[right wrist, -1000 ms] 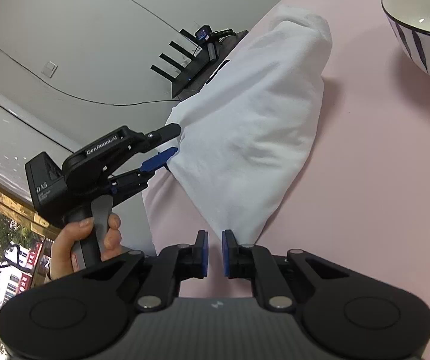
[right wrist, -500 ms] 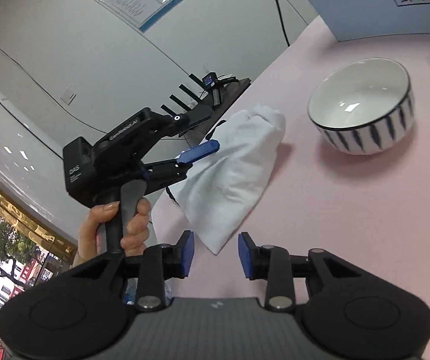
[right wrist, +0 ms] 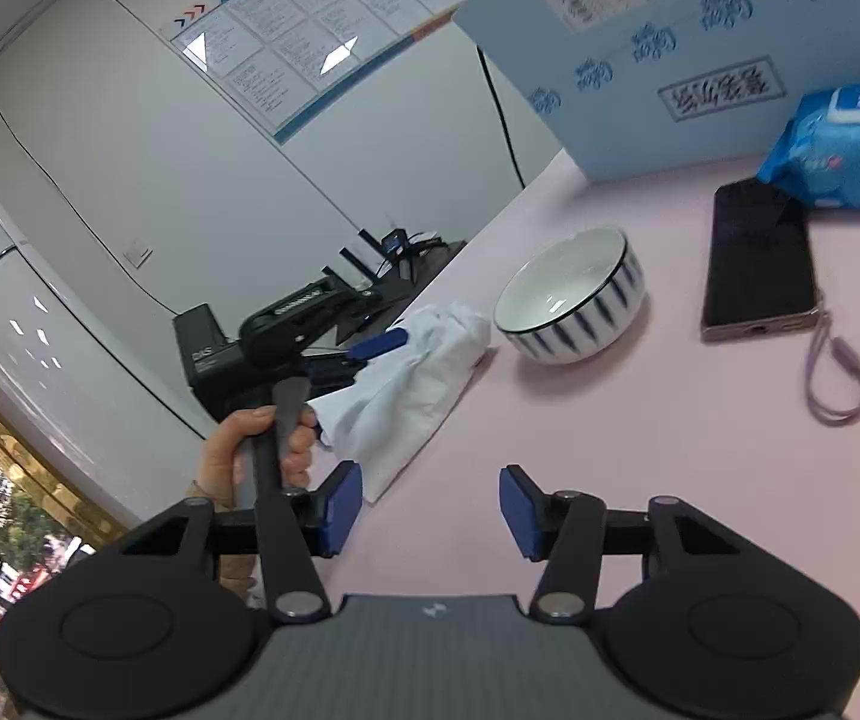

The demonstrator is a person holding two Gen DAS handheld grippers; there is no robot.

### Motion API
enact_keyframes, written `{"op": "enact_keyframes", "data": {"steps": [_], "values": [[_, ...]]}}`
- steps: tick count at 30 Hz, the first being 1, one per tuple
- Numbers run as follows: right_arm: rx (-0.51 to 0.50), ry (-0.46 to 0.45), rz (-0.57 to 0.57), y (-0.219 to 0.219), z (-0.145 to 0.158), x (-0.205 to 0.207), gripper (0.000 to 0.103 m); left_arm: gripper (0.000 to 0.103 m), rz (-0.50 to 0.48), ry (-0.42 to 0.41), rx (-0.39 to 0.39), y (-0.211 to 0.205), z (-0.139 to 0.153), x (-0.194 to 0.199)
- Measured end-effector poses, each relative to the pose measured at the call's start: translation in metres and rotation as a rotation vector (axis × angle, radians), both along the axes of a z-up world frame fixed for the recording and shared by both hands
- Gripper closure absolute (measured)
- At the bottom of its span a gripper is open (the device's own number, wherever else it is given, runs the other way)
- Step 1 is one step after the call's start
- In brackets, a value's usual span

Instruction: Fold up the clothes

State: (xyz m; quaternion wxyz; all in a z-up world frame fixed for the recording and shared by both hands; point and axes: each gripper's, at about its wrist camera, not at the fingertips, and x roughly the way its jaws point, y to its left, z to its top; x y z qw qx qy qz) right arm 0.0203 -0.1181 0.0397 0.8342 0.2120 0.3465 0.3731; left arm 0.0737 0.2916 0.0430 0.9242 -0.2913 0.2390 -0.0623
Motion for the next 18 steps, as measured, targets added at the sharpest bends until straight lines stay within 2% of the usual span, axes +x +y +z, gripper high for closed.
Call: {"op": "enact_keyframes", "data": {"steps": [2, 5, 10, 15, 17, 18], "values": [[-0.001, -0.021, -0.070, -0.023, 0.001, -0.009, 0.041, 0.036, -0.009, -0.049, 0.002, -0.014, 0.006, -0.013], [0.006, -0.048, -0.210, -0.064, -0.001, -0.023, 0.032, 0.035, -0.079, -0.104, -0.074, -0.048, -0.001, -0.033], [0.059, 0.001, -0.409, -0.128, -0.012, -0.043, 0.029, 0.029, -0.228, -0.085, -0.182, -0.114, -0.023, -0.046], [0.085, -0.022, -0.562, -0.186, -0.022, -0.068, 0.028, 0.029, -0.365, -0.077, -0.182, -0.190, -0.025, -0.052], [0.098, -0.040, -0.603, -0.206, -0.023, -0.077, 0.027, 0.026, -0.407, -0.081, -0.152, -0.219, -0.022, -0.054], [0.105, -0.052, -0.621, -0.217, -0.023, -0.081, 0.025, 0.021, -0.425, -0.083, -0.123, -0.236, -0.018, -0.055]]}}
